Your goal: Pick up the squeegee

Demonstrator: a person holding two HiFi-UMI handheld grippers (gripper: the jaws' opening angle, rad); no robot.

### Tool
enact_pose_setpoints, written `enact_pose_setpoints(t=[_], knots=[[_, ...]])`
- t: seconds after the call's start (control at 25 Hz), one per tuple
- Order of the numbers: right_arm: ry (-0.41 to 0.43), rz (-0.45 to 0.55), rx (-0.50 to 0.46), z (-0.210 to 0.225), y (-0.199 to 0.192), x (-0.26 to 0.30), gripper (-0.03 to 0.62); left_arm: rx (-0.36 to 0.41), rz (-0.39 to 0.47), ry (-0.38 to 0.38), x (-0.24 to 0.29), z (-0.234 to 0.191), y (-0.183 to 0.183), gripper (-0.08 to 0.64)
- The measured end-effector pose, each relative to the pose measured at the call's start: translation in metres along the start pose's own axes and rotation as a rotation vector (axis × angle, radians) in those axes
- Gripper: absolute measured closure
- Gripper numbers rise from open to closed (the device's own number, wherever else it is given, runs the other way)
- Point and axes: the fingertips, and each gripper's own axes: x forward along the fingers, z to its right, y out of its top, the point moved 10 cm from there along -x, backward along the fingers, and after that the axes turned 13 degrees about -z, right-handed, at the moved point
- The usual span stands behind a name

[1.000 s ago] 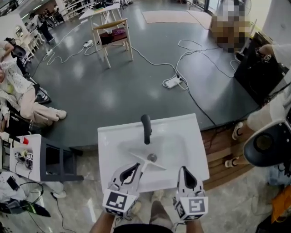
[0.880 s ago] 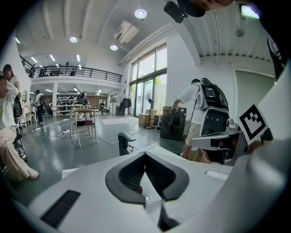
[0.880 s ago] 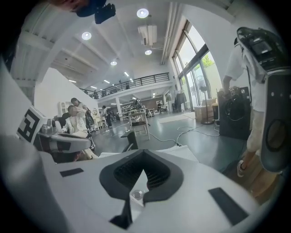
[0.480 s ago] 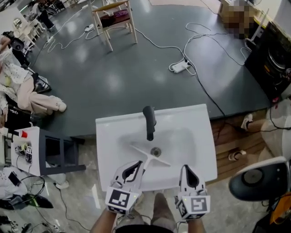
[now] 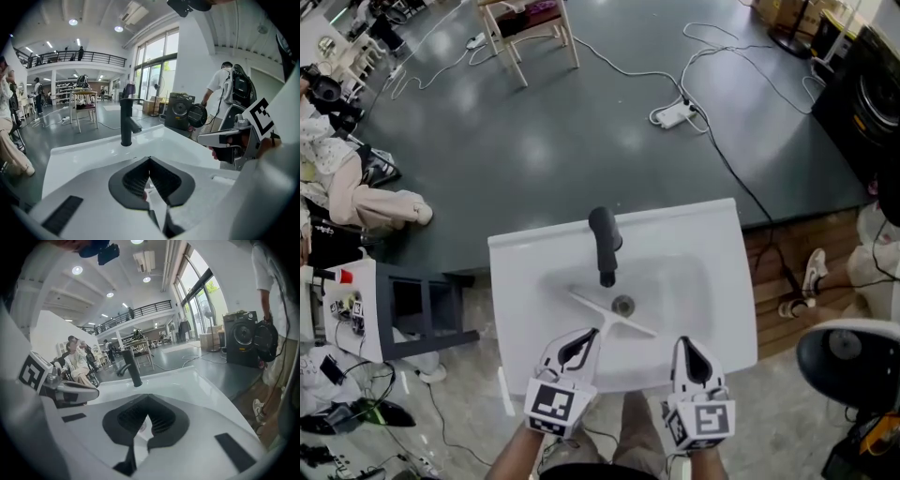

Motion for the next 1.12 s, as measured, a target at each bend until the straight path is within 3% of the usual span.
enact_pose_setpoints(t=[0.36, 0.64, 1.12], knots=[[0.002, -0.007, 0.004, 0.004, -0.005, 0.006, 0.595, -0.022, -0.105, 0.031, 0.032, -0.007, -0.015, 0.552], [0.003, -0.015, 0.03, 0.01, -0.007, 0.009, 0.595, -0.019, -0.266, -0.007, 0.057, -0.005, -0.027, 0.423], [-0.01, -0.03, 0.053, 0.026, -0.008, 0.01, 0.595, -0.039, -0.416, 0.018, 0.086, -0.007, -0.046, 0.4]])
